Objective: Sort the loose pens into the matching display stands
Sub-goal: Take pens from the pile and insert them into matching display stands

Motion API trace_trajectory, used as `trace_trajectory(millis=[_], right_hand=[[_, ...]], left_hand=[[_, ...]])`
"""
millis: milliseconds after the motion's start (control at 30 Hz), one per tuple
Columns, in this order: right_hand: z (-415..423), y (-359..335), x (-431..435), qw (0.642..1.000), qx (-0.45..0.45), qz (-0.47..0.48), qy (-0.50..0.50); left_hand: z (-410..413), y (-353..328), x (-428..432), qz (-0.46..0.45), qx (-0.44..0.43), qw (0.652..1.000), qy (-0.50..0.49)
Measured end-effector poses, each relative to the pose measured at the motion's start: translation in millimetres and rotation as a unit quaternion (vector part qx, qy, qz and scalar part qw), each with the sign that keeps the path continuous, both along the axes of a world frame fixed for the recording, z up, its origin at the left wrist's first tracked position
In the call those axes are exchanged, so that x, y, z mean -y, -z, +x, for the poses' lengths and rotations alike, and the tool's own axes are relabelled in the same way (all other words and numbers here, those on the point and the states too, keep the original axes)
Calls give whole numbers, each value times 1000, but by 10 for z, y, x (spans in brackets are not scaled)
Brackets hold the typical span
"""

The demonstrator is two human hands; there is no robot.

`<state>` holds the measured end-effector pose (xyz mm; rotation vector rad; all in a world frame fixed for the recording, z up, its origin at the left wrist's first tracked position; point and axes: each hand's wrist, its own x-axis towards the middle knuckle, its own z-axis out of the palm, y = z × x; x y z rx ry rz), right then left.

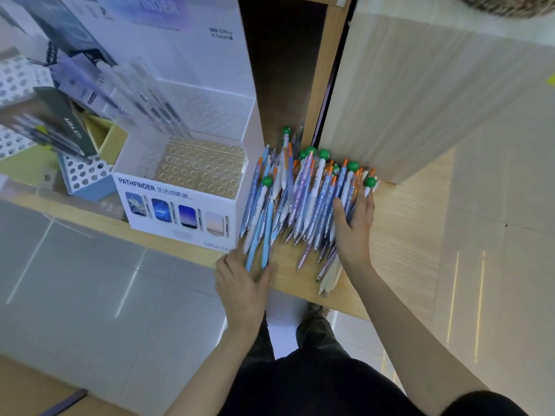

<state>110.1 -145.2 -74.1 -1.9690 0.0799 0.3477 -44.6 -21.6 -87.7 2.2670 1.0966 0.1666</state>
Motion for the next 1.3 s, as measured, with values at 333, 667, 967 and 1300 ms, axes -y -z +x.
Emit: trace_trajectory(millis=[333,667,967,1300], right_hand=[[3,112,-20,999,24,-24,10],[6,100,13,1000,9,-11,1],[46,147,249,999,24,22,24],[-14,56,551,998,9,38,51]], left_hand=[[207,-48,157,-161,122,975,-93],[292,-42,107,-157,162,972,-62],[652,-500,-149,-39,182,974,129],[1789,-630,-405,-31,7,991,127]])
